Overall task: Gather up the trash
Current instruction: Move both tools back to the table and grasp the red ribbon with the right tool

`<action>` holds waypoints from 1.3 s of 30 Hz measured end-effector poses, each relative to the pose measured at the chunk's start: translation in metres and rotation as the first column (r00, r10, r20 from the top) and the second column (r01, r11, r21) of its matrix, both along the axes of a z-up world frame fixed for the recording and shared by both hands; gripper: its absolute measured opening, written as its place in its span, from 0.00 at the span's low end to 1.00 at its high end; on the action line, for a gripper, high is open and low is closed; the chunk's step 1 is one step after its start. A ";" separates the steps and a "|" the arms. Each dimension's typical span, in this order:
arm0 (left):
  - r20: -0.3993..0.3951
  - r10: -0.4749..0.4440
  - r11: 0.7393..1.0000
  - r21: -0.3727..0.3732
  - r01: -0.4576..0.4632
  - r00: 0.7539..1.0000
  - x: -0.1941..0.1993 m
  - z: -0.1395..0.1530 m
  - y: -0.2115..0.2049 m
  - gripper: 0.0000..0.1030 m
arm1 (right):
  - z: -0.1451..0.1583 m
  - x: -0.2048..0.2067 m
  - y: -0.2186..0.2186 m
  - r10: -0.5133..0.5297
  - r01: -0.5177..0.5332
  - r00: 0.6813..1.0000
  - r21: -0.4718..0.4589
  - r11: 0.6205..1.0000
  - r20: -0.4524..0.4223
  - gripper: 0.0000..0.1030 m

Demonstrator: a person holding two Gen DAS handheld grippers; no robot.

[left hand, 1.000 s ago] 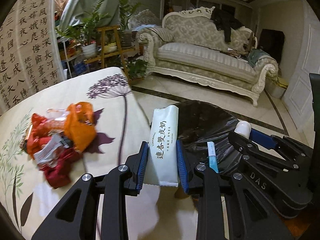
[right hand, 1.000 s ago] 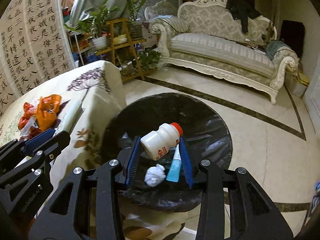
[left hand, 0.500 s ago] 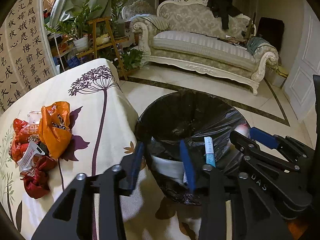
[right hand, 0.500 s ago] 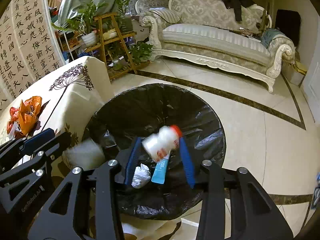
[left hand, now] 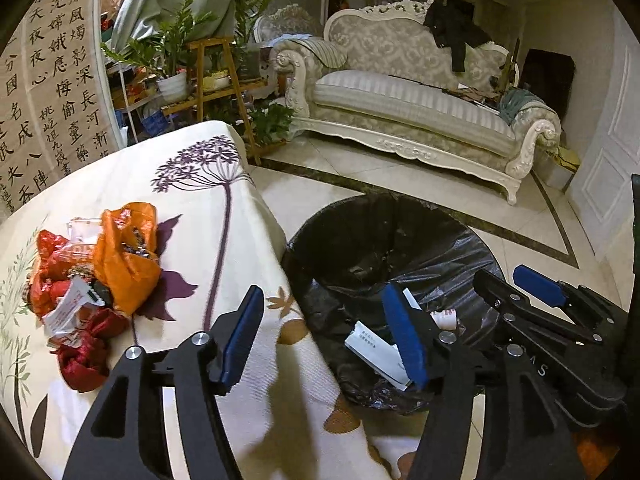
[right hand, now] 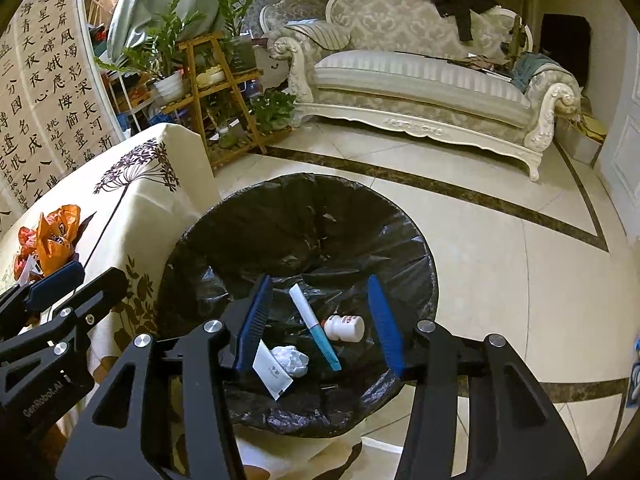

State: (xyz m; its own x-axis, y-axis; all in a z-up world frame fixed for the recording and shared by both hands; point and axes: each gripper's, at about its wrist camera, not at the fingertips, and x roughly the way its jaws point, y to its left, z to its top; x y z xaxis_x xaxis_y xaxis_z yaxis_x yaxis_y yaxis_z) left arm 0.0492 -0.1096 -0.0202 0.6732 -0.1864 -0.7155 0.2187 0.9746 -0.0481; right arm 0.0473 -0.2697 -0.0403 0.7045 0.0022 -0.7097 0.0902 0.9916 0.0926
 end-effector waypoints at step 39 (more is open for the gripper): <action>0.060 0.475 0.878 0.032 -0.477 0.878 -0.066 0.015 0.243 0.68 | 0.037 -0.017 0.228 0.435 -0.436 0.900 -0.004 0.900 0.023 0.48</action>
